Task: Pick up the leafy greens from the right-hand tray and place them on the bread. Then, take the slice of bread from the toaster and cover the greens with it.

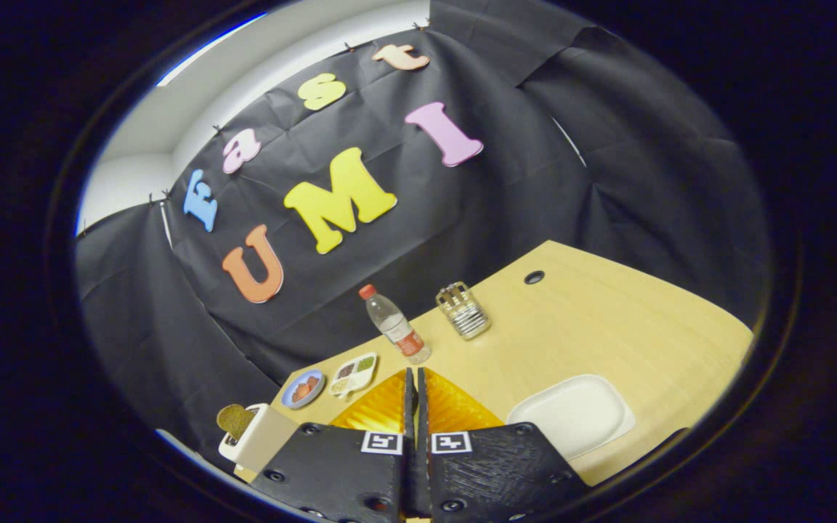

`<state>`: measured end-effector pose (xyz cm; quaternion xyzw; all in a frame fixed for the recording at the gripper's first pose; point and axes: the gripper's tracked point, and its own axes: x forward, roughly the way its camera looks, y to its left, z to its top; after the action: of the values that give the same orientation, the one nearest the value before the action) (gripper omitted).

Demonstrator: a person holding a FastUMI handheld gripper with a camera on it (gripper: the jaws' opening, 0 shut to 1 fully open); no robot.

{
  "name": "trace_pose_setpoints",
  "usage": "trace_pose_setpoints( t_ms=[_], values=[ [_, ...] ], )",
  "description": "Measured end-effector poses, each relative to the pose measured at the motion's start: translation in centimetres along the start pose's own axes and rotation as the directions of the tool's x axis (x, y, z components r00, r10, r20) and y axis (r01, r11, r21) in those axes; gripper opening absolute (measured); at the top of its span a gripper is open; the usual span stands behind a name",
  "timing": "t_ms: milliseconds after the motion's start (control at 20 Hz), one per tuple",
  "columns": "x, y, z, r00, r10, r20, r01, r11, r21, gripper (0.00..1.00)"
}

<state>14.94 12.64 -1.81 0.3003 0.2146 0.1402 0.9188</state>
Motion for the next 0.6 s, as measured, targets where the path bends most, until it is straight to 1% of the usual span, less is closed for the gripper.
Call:
trace_pose_setpoints(
  t_ms=[200, 400, 500, 600],
  values=[
    [1.8, 5.4, -3.2, 0.997, 0.07, -0.042, -0.07, 0.998, -0.006, 0.0],
    [3.0, 10.4, -7.0, 0.985, 0.148, -0.092, -0.147, 0.989, 0.022, 0.0],
    [3.0, 12.1, -8.6, 0.976, 0.187, -0.111, -0.181, 0.981, 0.062, 0.0],
    [3.4, 12.7, -9.8, 0.97, 0.215, -0.112, -0.202, 0.972, 0.117, 0.0]
  ],
)
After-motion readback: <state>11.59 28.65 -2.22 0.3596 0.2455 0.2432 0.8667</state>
